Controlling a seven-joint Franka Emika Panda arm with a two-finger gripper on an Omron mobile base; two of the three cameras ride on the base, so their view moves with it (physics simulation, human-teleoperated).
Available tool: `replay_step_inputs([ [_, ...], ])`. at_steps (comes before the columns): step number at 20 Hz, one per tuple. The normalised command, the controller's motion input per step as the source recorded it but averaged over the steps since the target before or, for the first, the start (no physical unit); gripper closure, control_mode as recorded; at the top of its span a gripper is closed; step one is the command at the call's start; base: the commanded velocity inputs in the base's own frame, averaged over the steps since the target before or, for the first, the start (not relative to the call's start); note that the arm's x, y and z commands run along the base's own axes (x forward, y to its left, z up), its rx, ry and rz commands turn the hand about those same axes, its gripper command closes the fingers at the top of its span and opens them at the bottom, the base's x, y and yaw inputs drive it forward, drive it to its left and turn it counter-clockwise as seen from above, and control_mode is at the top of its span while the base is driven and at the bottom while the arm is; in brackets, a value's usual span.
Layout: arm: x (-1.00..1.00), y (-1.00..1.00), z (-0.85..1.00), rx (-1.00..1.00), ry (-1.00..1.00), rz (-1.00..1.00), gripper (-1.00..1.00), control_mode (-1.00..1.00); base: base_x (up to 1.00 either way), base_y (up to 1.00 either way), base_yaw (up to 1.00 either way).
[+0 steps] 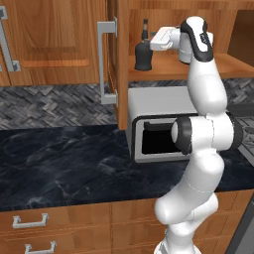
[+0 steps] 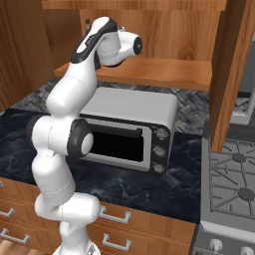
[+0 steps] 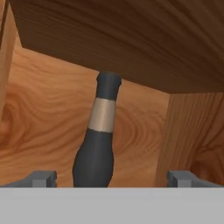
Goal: Get the candle and the liquor from the cabinet and move them to the dining counter.
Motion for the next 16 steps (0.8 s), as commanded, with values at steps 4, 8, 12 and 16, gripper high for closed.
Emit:
replay_step_inputs([
  [4, 0.19, 0.09, 0.0, 0.0, 0.0, 0.04, -1.0, -1.0, 0.0, 0.0, 0.0],
  [8, 0.17, 0.07, 0.0, 0.0, 0.0, 0.04, -1.0, -1.0, 0.0, 0.0, 0.0],
  [12, 0.16, 0.09, 0.0, 0.0, 0.0, 0.04, -1.0, -1.0, 0.0, 0.0, 0.0],
  [16, 0.13, 0.12, 0.0, 0.0, 0.0, 0.04, -1.0, -1.0, 0.0, 0.0, 0.0],
])
